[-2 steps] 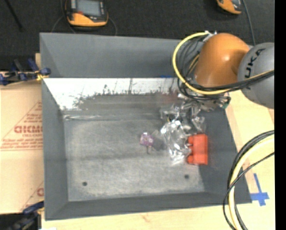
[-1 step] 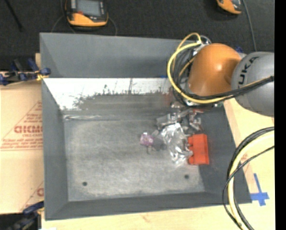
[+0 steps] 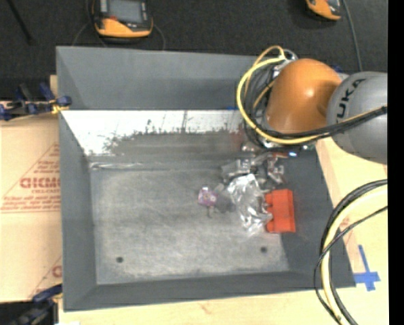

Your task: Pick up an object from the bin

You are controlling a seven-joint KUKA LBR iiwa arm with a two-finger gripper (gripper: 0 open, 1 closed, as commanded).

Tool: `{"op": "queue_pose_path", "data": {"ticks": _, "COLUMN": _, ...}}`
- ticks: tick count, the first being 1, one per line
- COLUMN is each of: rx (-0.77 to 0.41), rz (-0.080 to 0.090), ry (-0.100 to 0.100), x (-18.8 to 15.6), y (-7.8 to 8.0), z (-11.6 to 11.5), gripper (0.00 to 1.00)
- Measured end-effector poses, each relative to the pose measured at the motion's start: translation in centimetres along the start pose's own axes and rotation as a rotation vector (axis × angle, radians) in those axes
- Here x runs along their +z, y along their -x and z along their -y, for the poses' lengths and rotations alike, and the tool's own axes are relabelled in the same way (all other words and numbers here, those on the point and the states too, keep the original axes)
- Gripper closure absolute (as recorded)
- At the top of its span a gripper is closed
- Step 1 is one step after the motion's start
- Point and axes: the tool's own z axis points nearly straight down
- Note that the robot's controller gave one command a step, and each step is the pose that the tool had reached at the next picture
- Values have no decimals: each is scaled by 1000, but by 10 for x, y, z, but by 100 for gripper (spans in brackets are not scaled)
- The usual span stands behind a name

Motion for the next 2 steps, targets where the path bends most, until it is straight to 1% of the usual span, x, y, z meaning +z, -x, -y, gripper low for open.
{"op": "queue_pose_path", "data": {"ticks": 1, "rx": 2, "rz": -3, "ry": -4, "x": -4, "y": -2, "z": 2, "gripper": 100}}
{"op": "queue_pose_path", "data": {"ticks": 2, "rx": 8, "rz": -5, "ry": -4, "x": -125, "y": -1, "z": 6, "gripper": 100}}
